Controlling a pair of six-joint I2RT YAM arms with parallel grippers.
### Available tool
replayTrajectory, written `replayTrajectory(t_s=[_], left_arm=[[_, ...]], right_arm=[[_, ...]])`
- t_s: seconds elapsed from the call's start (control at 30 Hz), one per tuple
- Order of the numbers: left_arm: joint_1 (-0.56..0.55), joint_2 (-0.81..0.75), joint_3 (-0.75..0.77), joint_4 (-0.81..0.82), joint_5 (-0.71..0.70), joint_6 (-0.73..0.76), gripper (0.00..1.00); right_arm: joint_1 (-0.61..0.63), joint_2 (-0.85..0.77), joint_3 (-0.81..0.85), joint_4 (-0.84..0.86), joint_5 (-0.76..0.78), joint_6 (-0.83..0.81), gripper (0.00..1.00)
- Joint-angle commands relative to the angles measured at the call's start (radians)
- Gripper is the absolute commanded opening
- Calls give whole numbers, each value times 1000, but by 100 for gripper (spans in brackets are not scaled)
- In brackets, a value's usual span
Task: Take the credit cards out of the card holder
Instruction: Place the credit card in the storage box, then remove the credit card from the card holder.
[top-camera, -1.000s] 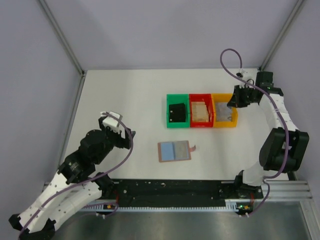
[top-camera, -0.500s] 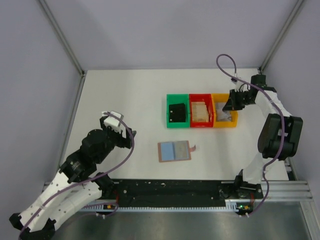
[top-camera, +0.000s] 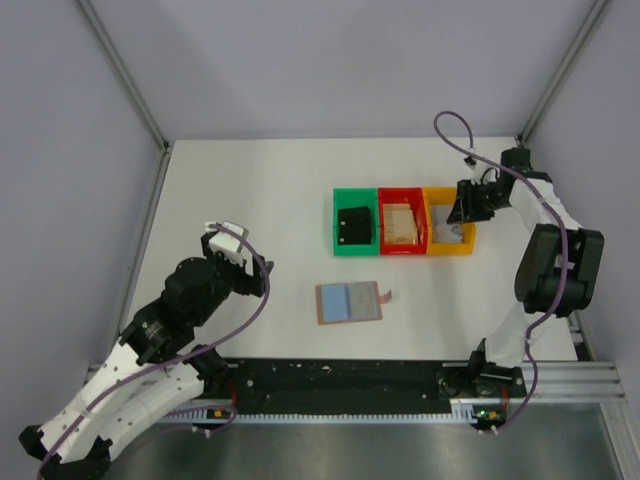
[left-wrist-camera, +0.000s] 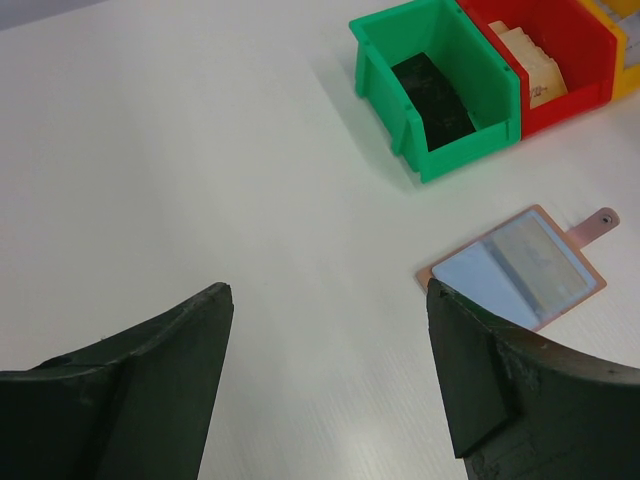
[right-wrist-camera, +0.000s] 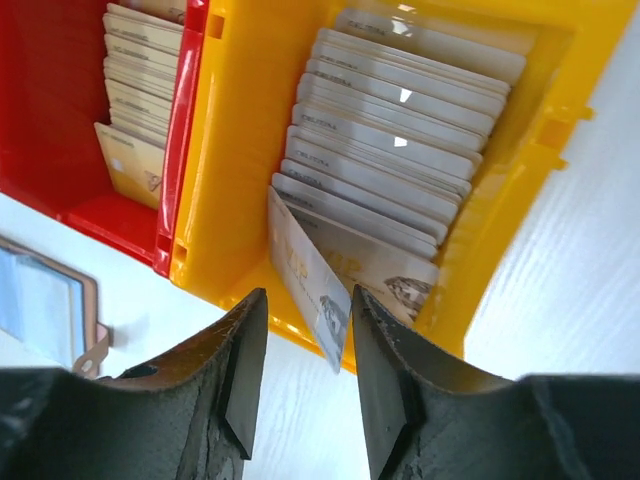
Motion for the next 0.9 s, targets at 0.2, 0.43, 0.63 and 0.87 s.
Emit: replayTrajectory(t_s=[0.2, 0.43, 0.63, 0.87], left_arm=[[15, 21, -4, 50, 27, 5, 82], [24, 32, -4, 51, 27, -1, 82], [24, 76, 13, 48, 53, -19, 82], [24, 159, 55, 56, 164, -140, 83]], right_arm=[[61, -267, 94, 3, 275, 80, 64], [196, -487, 21, 34, 317, 285, 98], [345, -701, -191, 190, 323, 443, 99], [511, -808, -436, 379, 317, 653, 98]])
